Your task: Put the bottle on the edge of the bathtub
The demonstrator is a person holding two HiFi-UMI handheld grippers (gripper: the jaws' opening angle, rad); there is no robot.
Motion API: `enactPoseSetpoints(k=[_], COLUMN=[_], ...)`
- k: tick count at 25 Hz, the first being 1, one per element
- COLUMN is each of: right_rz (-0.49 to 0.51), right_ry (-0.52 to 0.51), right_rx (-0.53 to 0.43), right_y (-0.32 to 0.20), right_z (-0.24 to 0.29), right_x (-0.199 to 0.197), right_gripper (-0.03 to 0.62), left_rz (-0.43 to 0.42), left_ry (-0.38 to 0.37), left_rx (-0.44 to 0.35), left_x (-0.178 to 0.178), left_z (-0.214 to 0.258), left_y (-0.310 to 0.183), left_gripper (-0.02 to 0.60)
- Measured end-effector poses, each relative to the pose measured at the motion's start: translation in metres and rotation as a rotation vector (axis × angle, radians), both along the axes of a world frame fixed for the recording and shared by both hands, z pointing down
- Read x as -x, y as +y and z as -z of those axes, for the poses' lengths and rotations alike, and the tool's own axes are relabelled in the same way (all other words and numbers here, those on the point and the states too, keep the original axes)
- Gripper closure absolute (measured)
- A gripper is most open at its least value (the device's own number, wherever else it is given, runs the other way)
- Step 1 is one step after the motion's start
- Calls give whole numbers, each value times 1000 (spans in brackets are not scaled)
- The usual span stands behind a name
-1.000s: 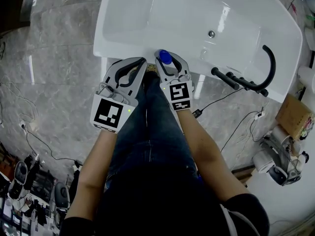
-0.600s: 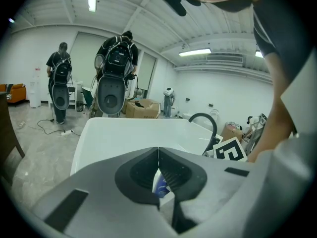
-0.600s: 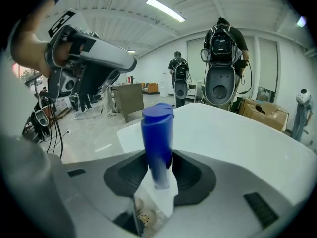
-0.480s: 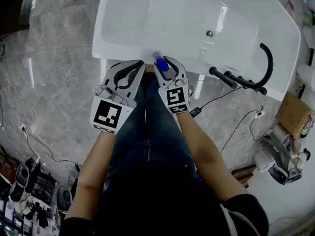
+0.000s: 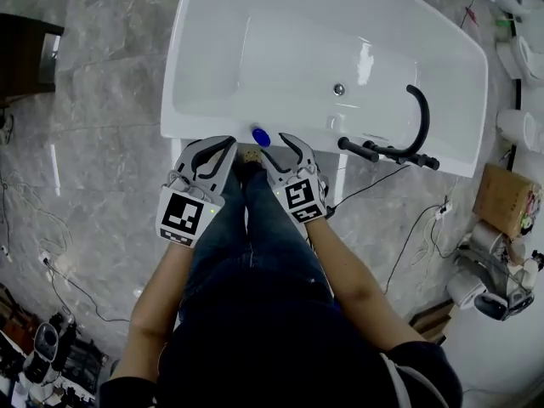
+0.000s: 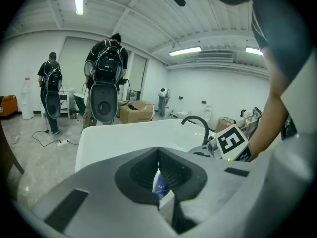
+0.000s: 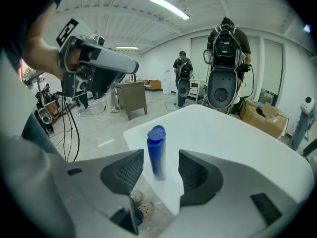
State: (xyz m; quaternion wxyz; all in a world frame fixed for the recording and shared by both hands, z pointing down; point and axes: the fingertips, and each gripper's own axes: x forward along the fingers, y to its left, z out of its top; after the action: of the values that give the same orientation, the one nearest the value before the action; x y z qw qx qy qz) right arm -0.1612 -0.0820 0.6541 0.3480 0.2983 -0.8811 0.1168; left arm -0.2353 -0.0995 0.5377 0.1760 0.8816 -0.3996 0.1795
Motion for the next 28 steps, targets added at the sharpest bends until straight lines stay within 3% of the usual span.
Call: enactPoseSetpoints(k=[5, 7, 10, 16, 22, 28], right_rz=[-81, -142, -232, -357, -366, -396], right_ry=[-49, -88, -126, -206, -245, -335], right_rx=[-49, -87, -139, -307, -496, -600], right_y=[-2, -8, -22, -54, -68, -69], right_z=[58, 90, 140, 243, 338, 417], right_x=[-31, -45, -62, -79, -91, -98], right_gripper=[382, 519, 562, 568, 566, 568], left_rz=[-29, -33, -31, -2, 57, 169], left_ry=[-5, 1, 19, 31, 23, 43], left_rx=[-40, -71, -114, -218, -378, -522], left_x=[-9, -15, -24, -31, -36, -32], left_z=[32, 49, 78, 138, 213, 308], left_y=[-5, -9, -14, -22, -35, -38], left_gripper=[557, 557, 557, 557, 557, 557])
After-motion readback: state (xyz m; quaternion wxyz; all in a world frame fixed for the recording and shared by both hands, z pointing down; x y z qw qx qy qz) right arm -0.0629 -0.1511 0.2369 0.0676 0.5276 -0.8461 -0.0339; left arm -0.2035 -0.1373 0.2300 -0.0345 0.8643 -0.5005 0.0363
